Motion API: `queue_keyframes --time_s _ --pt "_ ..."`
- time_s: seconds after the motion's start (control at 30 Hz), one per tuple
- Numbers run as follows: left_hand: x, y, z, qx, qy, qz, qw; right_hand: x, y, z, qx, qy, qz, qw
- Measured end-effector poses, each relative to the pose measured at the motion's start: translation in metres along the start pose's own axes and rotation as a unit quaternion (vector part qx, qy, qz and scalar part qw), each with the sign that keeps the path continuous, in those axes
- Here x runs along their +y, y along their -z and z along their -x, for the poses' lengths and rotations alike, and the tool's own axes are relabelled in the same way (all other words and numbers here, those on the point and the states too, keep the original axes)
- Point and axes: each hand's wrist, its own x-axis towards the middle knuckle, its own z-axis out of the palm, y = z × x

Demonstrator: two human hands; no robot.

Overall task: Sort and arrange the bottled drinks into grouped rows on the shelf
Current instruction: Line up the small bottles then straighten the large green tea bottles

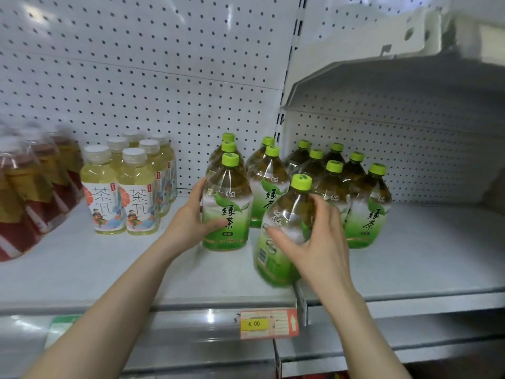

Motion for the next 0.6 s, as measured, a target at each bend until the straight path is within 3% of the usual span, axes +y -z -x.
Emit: queue_keyframes --time_s 0.3,0.5,0.6 --pt "0.001 0.012 0.0 -0.02 0.027 -0.011 0.999 -0.027 -0.05 -0.039 0.059 -0.029 0.155 0.986" --pt "0.0 0.005 0.001 0.007 0.014 -0.052 0.999 -0.007 -0.042 -0.024 0.076 0.059 0.174 0.98" --pt "0.002 -0.001 0.0 0.029 -0.001 -0.087 0.996 -0.01 -0.047 -0.034 0.055 0.057 0.164 0.983"
